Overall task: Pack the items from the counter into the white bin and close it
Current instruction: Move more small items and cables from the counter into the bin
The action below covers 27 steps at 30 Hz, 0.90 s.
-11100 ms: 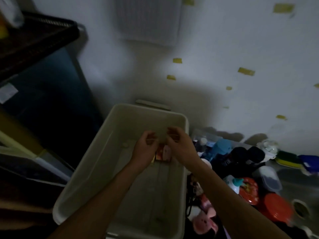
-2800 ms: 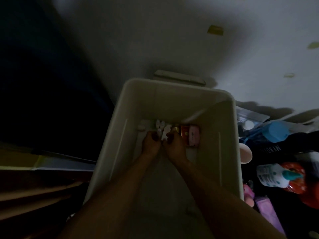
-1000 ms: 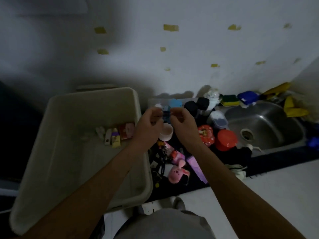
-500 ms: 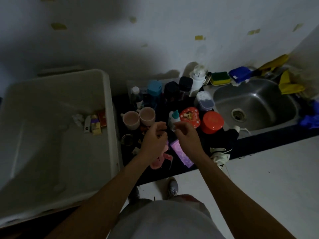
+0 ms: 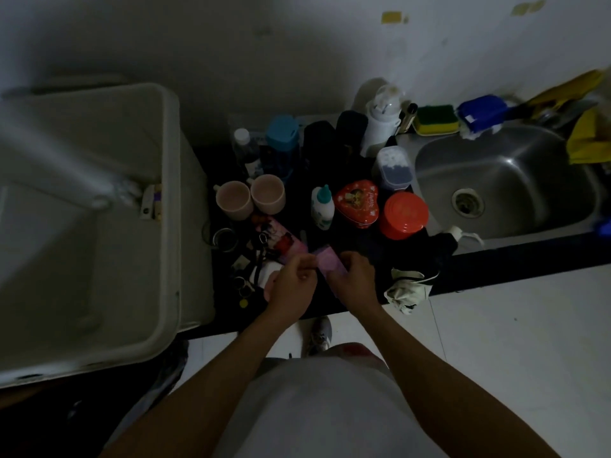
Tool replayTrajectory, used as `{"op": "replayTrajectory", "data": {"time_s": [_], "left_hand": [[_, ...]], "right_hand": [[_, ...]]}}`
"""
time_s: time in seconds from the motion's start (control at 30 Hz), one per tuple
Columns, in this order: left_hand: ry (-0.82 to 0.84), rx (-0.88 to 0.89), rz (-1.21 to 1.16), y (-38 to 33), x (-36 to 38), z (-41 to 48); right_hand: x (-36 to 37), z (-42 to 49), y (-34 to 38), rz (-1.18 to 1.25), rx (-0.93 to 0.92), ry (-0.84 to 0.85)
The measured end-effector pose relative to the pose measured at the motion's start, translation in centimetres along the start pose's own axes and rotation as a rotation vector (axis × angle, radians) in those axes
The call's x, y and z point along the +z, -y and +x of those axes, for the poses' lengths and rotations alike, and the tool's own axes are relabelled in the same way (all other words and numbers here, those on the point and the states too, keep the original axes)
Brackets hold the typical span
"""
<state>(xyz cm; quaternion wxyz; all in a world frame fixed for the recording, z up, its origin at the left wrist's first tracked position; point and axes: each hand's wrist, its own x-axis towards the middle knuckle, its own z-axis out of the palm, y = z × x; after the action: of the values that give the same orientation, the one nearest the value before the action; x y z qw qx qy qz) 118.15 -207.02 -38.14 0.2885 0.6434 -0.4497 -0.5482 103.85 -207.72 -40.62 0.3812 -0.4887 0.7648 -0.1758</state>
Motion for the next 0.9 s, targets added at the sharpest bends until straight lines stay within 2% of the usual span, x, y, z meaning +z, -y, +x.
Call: {"op": "replayTrajectory", "data": {"time_s": [0.1,0.2,0.3,0.47,0.77,0.9], "left_hand": [[-0.02,-0.033,-0.006,0.6,0.8,-0.3],[-0.018,-0.051,-0.023,0.9,1.4,-0.5],[-0.028,-0.051,-0.004,1.1,1.6,-0.5],[-0.02,-0.072,-0.014,1.2,1.9,-0.7],[0.003,-0.107,-0.024,1.6,2.8,-0.6],[0.008,-0.122,-0.007,1.9,2.9,-0.6]], "right_hand": [[1.3,0.1,-0.9,-0.207,0.037,-0.017],[2.7,0.1,-1.4,-0.328,0.048,-0.006],[3.4,0.3,-2.0,-0.424,0.013,-0.069],[3.2,1.0,-2.6,-0.398,-0.01,-0.091],[2.4,2.6,-1.8,-0.292,0.074,0.102],[2.7,2.6,-2.2,-0.251,0.058,0.125]]}}
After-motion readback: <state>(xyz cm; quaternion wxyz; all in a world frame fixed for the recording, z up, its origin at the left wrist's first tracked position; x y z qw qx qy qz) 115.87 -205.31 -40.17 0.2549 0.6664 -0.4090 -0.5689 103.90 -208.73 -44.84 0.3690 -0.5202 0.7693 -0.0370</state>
